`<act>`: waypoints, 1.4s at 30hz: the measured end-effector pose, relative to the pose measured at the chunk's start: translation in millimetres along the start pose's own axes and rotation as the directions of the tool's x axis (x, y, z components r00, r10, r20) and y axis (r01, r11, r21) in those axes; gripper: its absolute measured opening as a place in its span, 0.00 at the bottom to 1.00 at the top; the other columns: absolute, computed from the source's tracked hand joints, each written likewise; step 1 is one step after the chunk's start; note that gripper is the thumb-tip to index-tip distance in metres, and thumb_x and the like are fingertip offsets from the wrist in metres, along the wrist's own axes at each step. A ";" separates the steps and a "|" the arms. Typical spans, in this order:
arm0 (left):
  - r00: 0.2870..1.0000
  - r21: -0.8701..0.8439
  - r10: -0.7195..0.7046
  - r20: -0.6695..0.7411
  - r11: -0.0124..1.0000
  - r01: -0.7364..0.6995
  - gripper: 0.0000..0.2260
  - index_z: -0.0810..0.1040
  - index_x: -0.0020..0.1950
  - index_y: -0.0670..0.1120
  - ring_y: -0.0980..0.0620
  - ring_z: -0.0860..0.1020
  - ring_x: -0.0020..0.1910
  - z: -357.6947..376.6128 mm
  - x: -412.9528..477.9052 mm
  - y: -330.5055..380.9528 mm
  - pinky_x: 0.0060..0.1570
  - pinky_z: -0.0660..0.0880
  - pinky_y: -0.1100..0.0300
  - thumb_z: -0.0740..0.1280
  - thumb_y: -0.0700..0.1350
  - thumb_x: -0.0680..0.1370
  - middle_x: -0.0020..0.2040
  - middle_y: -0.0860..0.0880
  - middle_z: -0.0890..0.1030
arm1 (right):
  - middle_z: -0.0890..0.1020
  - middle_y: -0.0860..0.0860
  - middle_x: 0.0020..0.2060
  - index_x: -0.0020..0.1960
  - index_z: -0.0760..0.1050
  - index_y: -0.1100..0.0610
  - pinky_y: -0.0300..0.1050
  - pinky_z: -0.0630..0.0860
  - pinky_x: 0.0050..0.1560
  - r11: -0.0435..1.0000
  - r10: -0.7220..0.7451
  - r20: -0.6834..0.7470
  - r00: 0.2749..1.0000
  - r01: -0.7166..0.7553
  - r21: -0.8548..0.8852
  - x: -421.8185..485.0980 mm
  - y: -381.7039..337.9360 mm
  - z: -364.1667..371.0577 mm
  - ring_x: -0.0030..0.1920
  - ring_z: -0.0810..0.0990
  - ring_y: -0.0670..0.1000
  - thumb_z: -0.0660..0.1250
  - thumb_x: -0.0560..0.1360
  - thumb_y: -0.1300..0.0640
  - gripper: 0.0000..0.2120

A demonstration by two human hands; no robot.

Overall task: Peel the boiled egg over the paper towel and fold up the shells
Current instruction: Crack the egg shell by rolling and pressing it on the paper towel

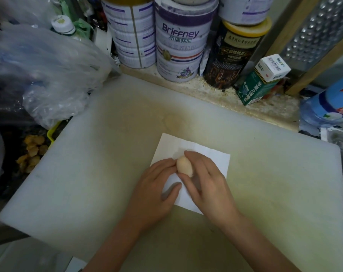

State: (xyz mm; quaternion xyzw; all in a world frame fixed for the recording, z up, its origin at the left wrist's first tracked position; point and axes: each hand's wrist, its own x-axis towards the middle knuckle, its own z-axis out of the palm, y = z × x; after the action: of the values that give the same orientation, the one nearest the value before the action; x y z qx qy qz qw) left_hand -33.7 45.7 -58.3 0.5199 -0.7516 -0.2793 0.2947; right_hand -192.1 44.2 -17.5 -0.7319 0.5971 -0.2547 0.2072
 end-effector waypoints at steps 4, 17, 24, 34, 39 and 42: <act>1.000 0.019 0.018 -0.012 1.000 -0.017 0.20 0.73 0.67 0.47 0.57 0.69 0.66 -0.5 -1.3 0.2 0.67 0.64 0.61 0.63 0.49 0.76 0.65 0.55 0.73 | 0.75 0.48 0.63 0.70 0.63 0.53 0.35 0.69 0.62 0.998 -0.029 -0.041 0.999 0.031 0.053 -1.1 0.4 -6.2 0.62 0.73 0.44 0.65 0.77 0.54 0.23; 1.000 0.007 0.015 -0.024 1.000 -0.015 0.20 0.71 0.68 0.47 0.57 0.69 0.67 -0.8 -0.9 0.1 0.68 0.63 0.62 0.61 0.47 0.76 0.66 0.56 0.71 | 0.76 0.54 0.59 0.63 0.72 0.55 0.40 0.72 0.59 0.997 -0.072 -0.073 0.995 0.073 0.003 -6.2 3.0 -2.6 0.61 0.75 0.51 0.65 0.76 0.60 0.16; 1.000 0.026 0.019 -0.017 1.000 -0.018 0.20 0.74 0.66 0.44 0.57 0.69 0.66 -1.8 -1.5 1.3 0.68 0.62 0.64 0.62 0.47 0.75 0.65 0.54 0.73 | 0.75 0.52 0.62 0.65 0.69 0.49 0.39 0.74 0.56 0.998 -0.058 -0.014 0.998 0.058 -0.024 -3.5 0.4 -6.4 0.59 0.75 0.49 0.64 0.77 0.57 0.17; 0.990 -0.286 -0.141 -0.002 0.949 0.134 0.23 0.68 0.69 0.58 0.65 0.71 0.64 -18.6 8.0 17.5 0.62 0.67 0.70 0.67 0.50 0.75 0.64 0.63 0.74 | 0.75 0.41 0.58 0.67 0.62 0.46 0.29 0.69 0.56 0.981 0.077 -0.012 0.997 -0.073 0.180 -7.4 -8.5 -19.7 0.56 0.74 0.39 0.68 0.74 0.51 0.25; 0.997 -0.236 0.069 0.035 0.970 -0.059 0.21 0.71 0.68 0.55 0.61 0.74 0.61 -31.8 13.5 25.9 0.58 0.70 0.69 0.67 0.42 0.76 0.62 0.59 0.76 | 0.79 0.45 0.49 0.56 0.71 0.54 0.36 0.72 0.49 0.991 0.041 -0.022 0.999 -0.038 0.126 -9.0 -11.9 -27.2 0.49 0.77 0.46 0.72 0.71 0.51 0.17; 0.992 -0.134 0.120 0.024 0.984 -0.116 0.20 0.72 0.65 0.52 0.59 0.75 0.58 -31.9 14.3 24.7 0.55 0.73 0.65 0.69 0.41 0.74 0.60 0.54 0.78 | 0.80 0.44 0.49 0.54 0.76 0.55 0.33 0.71 0.51 0.996 -0.035 -0.011 0.999 0.036 0.078 -6.7 -11.0 -26.9 0.51 0.77 0.46 0.73 0.71 0.53 0.14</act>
State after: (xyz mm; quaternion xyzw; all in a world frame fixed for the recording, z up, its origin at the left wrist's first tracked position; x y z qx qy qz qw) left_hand -29.7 36.0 -16.8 0.4492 -0.7655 -0.3190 0.3325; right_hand -201.4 53.0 9.4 -0.7325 0.5747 -0.2848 0.2282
